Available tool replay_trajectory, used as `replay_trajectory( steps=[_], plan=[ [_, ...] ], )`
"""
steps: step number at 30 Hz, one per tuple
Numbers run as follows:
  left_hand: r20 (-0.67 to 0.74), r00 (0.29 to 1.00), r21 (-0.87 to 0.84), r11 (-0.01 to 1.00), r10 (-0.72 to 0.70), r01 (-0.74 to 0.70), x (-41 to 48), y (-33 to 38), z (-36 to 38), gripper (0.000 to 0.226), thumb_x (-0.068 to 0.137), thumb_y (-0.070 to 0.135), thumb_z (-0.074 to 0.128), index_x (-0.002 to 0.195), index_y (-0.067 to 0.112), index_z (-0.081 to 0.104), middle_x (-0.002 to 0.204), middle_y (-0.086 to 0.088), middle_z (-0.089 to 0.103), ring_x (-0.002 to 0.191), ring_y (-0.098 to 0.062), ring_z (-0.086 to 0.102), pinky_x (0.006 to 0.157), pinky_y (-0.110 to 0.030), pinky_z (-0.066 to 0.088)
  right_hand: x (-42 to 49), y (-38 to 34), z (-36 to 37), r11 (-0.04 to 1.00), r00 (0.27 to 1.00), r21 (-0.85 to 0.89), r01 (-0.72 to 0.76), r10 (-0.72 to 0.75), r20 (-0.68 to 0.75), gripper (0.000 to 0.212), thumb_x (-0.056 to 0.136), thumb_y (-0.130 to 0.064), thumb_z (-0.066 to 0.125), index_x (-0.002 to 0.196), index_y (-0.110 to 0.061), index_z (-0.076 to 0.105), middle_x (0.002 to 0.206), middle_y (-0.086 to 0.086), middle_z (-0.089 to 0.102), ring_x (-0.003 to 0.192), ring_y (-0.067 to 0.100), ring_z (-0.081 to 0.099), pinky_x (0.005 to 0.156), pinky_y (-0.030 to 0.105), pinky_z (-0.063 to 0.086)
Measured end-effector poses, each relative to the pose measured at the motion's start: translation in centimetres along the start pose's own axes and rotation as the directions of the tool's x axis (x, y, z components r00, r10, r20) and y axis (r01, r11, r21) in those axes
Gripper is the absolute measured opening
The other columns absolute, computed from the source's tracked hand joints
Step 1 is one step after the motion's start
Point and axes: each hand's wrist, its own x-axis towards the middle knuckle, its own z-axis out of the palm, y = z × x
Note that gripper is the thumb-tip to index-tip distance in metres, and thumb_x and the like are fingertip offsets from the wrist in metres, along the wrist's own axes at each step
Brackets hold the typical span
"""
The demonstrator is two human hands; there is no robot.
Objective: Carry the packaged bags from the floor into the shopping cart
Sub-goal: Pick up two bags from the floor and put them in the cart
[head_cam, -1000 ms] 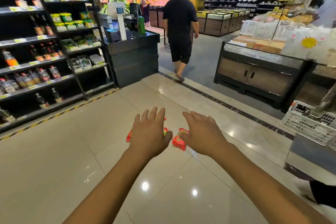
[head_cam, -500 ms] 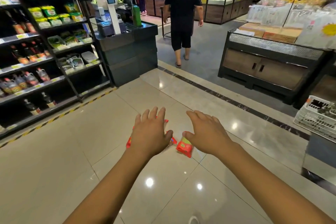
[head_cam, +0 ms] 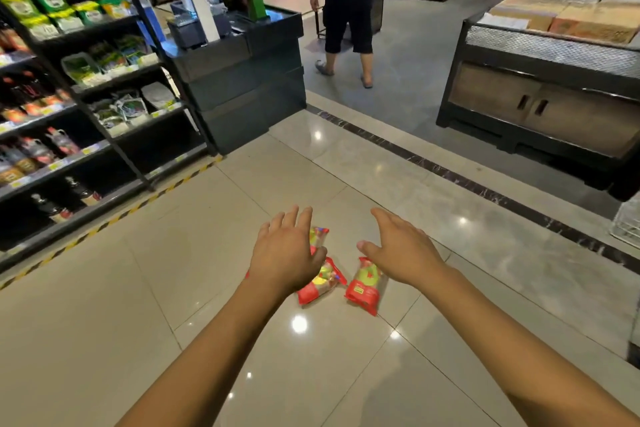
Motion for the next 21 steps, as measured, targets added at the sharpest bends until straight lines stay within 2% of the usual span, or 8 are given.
replay_trajectory(
  steps=[5,14,17,20,21],
  plan=[
    [0.073,0.997,-0.010,1.000,0.000,0.000,6.5,-1.3,2.4,0.077,0.100,0.055,0.050,0.161,0.020,0.019,0.167,-0.004,0.026,0.151,-0.026,0.028,0.122,-0.042,0.025,7.1,2.1,1.4,0.997,0.995,0.021,-0.079,0.078,0.068,0.077,0.099,-0.053,0.054,0.160,-0.020,0.020,0.160,0.009,0.037,0.142,0.031,0.041,0.113,0.045,0.037],
    [0.188,0.978,-0.029,0.996,0.087,-0.082,19.6,-6.9,8.2,0.075,0.099,0.055,0.049,0.160,0.020,0.022,0.163,-0.006,0.033,0.149,-0.028,0.031,0.122,-0.044,0.028,19.4,3.1,6.4,0.967,0.954,0.016,-0.256,0.250,0.165,0.076,0.099,-0.053,0.052,0.160,-0.021,0.020,0.159,0.009,0.039,0.141,0.032,0.042,0.111,0.043,0.037],
    [0.263,0.959,-0.027,0.994,0.110,-0.106,24.1,-9.1,10.6,0.080,0.100,0.056,0.047,0.163,0.018,0.015,0.168,-0.006,0.025,0.153,-0.029,0.024,0.123,-0.045,0.026,23.3,3.1,7.9,0.948,0.932,0.003,-0.318,0.313,0.182,0.072,0.100,-0.052,0.052,0.158,-0.021,0.023,0.158,0.009,0.039,0.142,0.031,0.041,0.111,0.042,0.038],
    [0.300,0.945,-0.011,0.990,0.135,-0.138,27.8,-10.8,12.7,0.077,0.099,0.058,0.047,0.160,0.019,0.021,0.164,-0.004,0.031,0.148,-0.029,0.033,0.118,-0.045,0.032,26.7,3.4,9.7,0.931,0.915,0.011,-0.364,0.355,0.191,0.068,0.100,-0.053,0.050,0.155,-0.019,0.028,0.155,0.009,0.043,0.138,0.033,0.044,0.109,0.044,0.041],
    [0.350,0.925,-0.018,0.988,0.148,-0.152,30.4,-11.7,14.9,0.075,0.098,0.056,0.049,0.158,0.019,0.024,0.162,-0.004,0.035,0.144,-0.029,0.037,0.116,-0.045,0.034,29.1,4.2,11.6,0.917,0.898,0.019,-0.399,0.387,0.209,0.068,0.100,-0.053,0.050,0.155,-0.019,0.029,0.155,0.010,0.043,0.138,0.033,0.044,0.109,0.043,0.041]
  ],
)
